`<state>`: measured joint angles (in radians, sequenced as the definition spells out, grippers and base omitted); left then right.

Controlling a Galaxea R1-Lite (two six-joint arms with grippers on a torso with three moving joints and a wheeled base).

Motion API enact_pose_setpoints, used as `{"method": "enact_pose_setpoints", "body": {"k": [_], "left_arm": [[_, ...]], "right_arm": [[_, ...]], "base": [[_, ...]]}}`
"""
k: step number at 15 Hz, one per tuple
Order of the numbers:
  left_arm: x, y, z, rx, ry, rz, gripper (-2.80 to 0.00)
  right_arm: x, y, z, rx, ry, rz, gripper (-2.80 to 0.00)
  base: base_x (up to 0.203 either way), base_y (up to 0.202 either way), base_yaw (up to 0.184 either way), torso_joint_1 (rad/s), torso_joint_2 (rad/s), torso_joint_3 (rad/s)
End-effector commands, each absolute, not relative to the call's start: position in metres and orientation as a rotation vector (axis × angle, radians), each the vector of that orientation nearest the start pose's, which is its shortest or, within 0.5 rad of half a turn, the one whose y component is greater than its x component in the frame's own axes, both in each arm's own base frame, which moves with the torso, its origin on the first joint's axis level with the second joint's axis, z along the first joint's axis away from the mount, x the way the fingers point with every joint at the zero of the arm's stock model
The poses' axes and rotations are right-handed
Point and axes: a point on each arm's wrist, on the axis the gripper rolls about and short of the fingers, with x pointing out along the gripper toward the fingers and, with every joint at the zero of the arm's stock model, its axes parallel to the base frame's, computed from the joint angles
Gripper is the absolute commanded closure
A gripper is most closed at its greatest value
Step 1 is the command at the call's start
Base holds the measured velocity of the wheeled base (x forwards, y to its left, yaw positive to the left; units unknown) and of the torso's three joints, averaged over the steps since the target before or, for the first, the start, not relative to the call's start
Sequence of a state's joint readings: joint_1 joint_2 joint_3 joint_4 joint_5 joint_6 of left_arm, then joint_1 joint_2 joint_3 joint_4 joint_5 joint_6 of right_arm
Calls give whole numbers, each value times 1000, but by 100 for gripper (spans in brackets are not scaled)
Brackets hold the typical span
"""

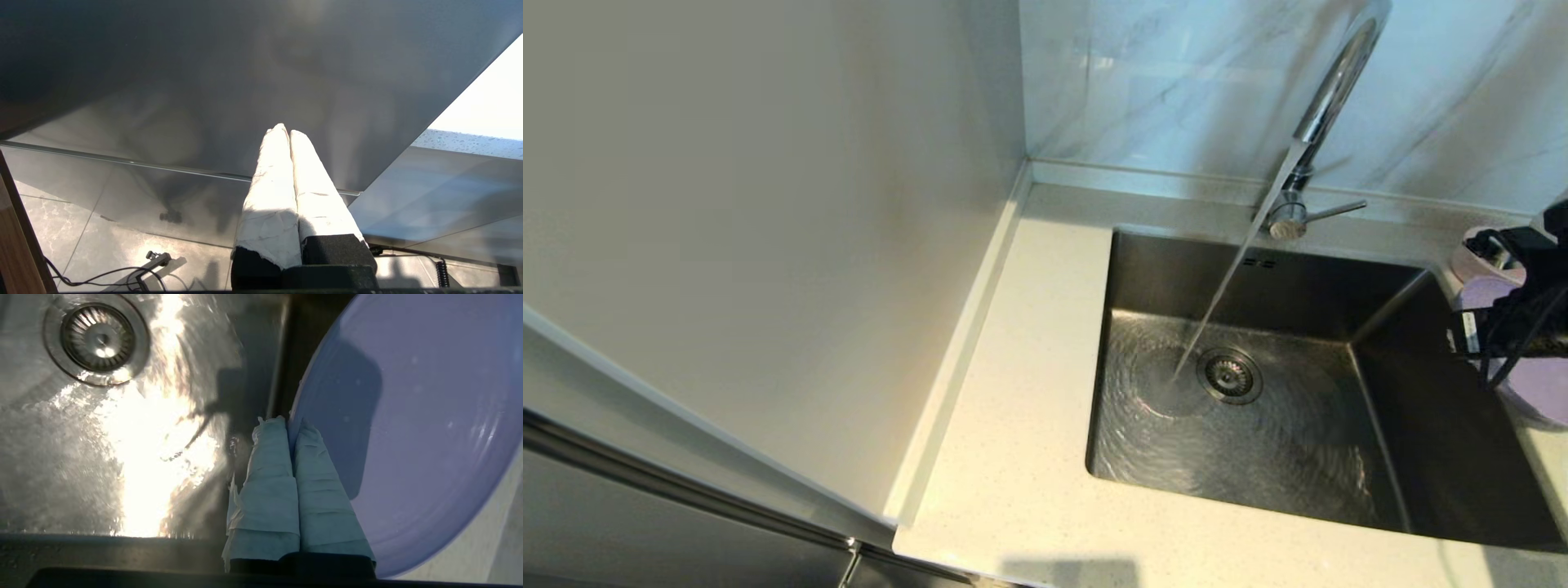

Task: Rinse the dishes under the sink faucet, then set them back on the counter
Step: Pick up the plate

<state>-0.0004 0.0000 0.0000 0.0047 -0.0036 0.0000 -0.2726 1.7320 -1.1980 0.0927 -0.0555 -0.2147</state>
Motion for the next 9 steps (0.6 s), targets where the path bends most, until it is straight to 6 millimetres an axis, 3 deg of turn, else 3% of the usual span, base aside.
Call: {"method": "enact_pose_setpoints", "body": {"k": [1, 6, 9], "left_arm": [[-23, 0, 75, 0, 5, -5, 0], [-23, 0, 75, 0, 5, -3, 0], [-23, 0, 75, 0, 5, -3, 0]], "right_arm": [[301, -75, 223, -213, 552, -198, 0], [280, -65, 246, -326, 403, -159, 0], [256, -59, 248, -334, 384, -118, 0]], "base": [[0, 0, 0, 0, 0, 0], [0, 0, 0, 0, 0, 0], [0, 0, 0, 0, 0, 0]]}}
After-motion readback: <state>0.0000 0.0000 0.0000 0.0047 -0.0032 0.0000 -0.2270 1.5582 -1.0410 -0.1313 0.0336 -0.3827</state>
